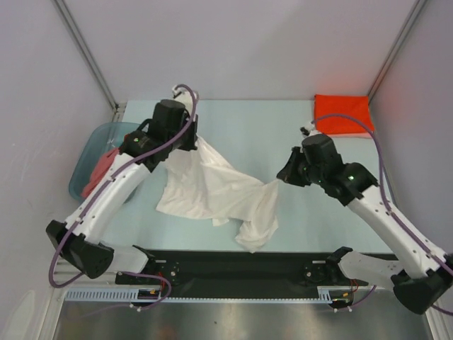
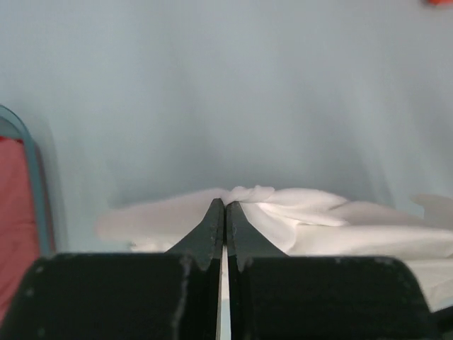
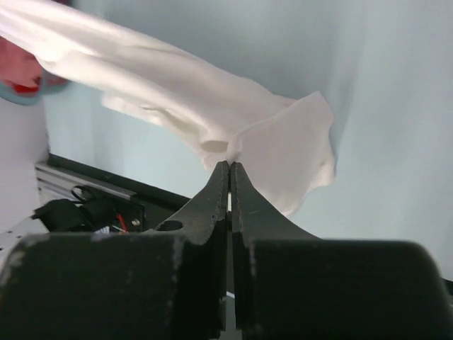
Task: Fold and stack the t-shirts
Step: Flatten the tshirt out
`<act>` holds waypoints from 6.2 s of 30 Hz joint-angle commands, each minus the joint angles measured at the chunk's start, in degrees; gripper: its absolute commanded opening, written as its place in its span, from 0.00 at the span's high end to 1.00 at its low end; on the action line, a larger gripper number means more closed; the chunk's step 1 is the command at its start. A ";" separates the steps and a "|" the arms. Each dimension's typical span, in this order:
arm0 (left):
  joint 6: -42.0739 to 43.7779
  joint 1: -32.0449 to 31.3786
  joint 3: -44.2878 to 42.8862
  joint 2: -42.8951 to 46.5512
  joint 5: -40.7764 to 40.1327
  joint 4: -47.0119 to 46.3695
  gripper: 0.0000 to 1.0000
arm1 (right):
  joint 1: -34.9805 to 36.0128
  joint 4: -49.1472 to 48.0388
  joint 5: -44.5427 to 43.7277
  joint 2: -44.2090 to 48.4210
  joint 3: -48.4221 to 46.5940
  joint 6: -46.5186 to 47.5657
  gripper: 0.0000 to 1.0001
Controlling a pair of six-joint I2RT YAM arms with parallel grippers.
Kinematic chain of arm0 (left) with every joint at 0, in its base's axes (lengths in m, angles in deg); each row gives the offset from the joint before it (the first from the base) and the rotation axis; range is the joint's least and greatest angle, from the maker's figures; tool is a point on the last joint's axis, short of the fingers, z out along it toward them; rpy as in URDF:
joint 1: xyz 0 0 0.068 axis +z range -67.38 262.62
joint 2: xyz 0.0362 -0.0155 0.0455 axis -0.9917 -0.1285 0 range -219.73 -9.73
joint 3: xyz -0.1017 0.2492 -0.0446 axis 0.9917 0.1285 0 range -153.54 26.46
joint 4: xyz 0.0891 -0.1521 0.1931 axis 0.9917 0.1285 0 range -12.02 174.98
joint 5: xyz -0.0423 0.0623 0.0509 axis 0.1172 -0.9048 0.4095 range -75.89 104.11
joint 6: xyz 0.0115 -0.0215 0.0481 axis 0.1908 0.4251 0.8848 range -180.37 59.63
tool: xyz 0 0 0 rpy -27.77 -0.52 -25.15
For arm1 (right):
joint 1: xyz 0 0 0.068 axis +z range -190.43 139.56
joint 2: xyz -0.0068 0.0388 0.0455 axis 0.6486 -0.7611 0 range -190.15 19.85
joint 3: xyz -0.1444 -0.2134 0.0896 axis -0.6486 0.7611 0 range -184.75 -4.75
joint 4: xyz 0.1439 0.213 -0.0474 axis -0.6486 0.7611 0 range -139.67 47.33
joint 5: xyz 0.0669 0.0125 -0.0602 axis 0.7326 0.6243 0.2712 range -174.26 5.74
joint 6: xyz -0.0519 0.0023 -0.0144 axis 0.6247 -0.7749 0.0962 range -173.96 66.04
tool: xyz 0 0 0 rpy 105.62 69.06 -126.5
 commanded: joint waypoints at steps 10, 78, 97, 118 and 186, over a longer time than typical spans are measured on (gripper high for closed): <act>4.44 1.37 -26.99 1.53 -11.72 3.29 1.00 | -0.84 3.70 -4.74 15.62 -13.37 5.15 1.00; -6.97 7.96 -11.12 19.00 34.68 1.00 0.98 | -0.05 12.67 9.58 21.33 -40.53 12.36 1.00; -9.72 7.34 -0.50 2.96 10.01 22.24 0.46 | -4.94 -19.06 -9.56 -16.33 -42.28 15.37 1.00; -14.45 -18.49 10.44 1.28 24.22 0.06 0.34 | -16.06 -2.61 22.58 -19.98 -10.07 14.21 0.24; -22.28 -17.71 15.45 -17.98 23.52 -10.68 0.89 | -0.05 -16.95 15.22 -33.15 6.93 8.05 0.93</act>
